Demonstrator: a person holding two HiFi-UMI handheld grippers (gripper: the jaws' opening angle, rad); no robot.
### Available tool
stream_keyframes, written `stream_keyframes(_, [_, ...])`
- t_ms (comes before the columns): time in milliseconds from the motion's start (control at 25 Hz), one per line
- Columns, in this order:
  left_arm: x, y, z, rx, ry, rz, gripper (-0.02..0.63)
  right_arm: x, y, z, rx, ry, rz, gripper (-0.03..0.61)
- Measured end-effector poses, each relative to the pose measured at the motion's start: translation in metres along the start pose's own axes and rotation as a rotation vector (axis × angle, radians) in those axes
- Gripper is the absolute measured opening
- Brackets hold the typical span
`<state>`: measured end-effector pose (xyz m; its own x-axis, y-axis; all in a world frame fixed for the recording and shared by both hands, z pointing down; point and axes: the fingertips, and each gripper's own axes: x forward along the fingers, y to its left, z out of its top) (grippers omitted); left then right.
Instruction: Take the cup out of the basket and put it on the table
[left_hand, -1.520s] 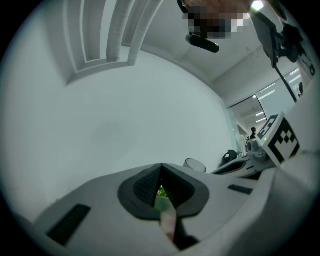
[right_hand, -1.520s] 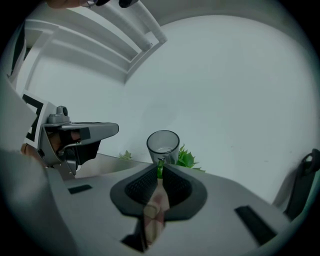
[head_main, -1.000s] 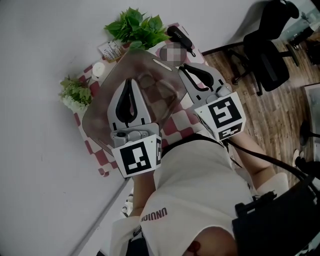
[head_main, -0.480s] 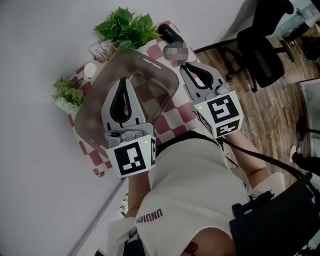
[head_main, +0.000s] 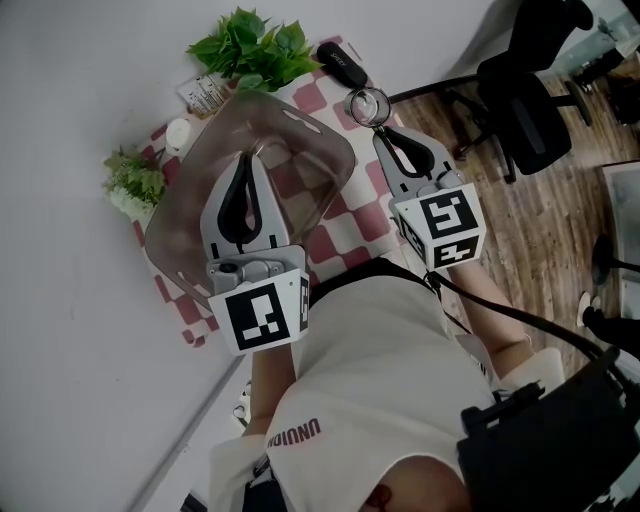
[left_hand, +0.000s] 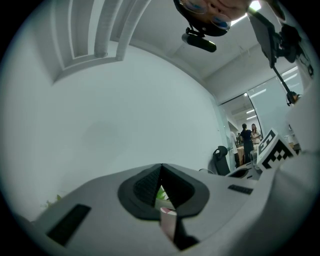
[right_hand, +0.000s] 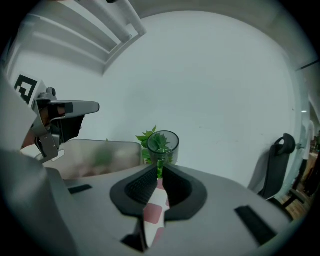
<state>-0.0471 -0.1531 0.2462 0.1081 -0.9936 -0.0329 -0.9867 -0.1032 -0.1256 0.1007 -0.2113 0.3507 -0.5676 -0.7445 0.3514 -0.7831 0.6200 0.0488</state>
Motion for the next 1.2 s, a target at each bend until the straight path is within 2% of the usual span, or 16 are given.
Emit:
stream_keyframes(520, [0.001,-0.001,-0.001,-0.003,0.000,-0.005,0.012,-0.001,-0.009,-0.038,0.025,0.072,-0.046,0.046])
stream_keyframes(1200, [0.003,-0.001,-0.005,-0.006,0.009,-0.006,0.012,0.003,-0.011,-0.083,0.069,0.164,-0.061,0.046])
